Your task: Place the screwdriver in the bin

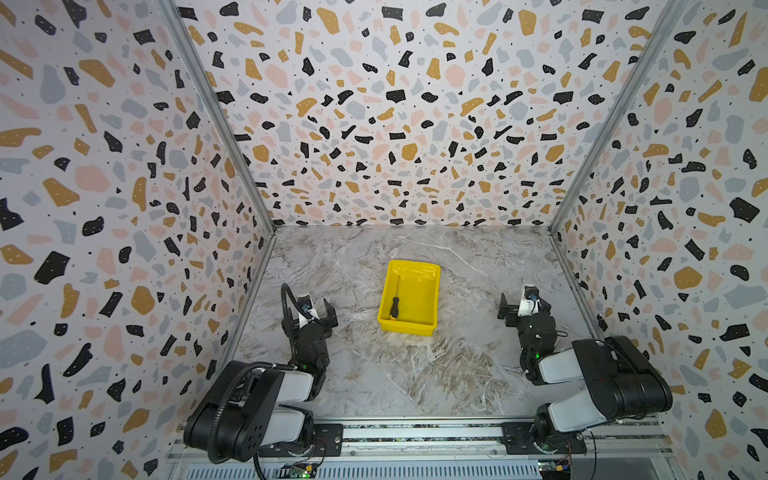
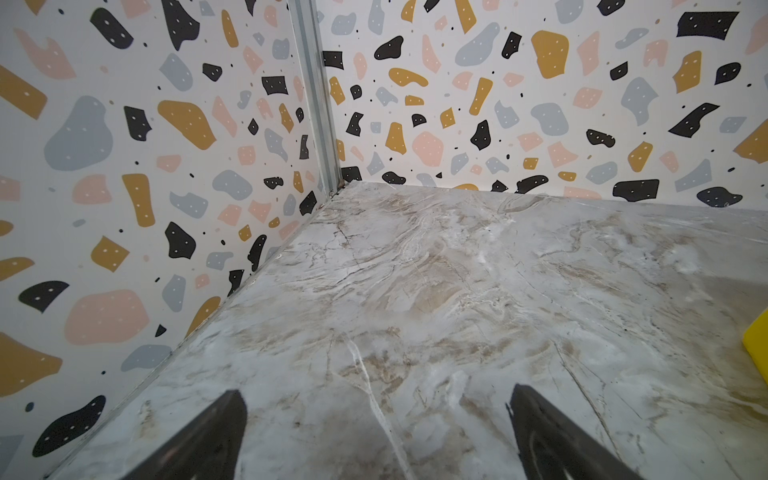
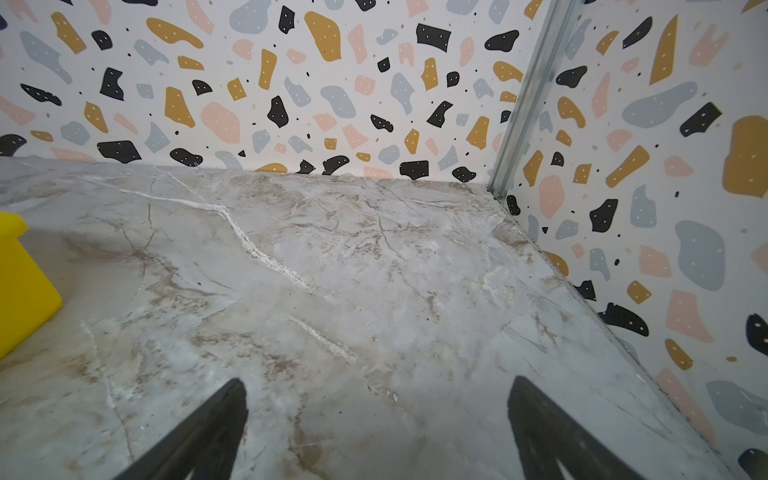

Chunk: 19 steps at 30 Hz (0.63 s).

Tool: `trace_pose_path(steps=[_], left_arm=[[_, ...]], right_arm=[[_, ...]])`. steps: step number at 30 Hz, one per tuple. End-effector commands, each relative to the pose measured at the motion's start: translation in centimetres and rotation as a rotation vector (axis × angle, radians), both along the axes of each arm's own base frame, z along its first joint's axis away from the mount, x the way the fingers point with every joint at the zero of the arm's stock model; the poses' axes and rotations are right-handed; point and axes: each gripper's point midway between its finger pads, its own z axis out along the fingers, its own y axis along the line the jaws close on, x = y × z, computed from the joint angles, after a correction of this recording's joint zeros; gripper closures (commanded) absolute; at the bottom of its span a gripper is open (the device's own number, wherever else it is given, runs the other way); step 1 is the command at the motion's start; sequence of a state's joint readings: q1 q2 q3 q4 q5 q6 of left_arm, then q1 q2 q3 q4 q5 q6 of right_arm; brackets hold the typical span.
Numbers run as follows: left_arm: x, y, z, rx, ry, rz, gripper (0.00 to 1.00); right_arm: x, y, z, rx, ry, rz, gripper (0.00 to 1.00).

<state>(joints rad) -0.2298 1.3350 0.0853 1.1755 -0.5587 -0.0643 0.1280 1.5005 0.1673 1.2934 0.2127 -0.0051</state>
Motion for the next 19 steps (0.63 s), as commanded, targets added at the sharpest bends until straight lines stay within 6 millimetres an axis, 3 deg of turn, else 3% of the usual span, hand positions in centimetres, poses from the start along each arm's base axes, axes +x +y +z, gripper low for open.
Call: trace_pose_path(steps=[1, 19], left_arm=[[0.29, 0.14, 1.65, -0.019, -0.067, 0.008, 0.0], [0.29, 0.16, 1.68, -0.02, -0.068, 0.008, 0.0]], right_arm=[[0.45, -0.04, 0.88, 0.012, -0.027, -0.001, 0.01], [0.48, -0.05, 0.97, 0.01, -0.029, 0.0, 0.01]])
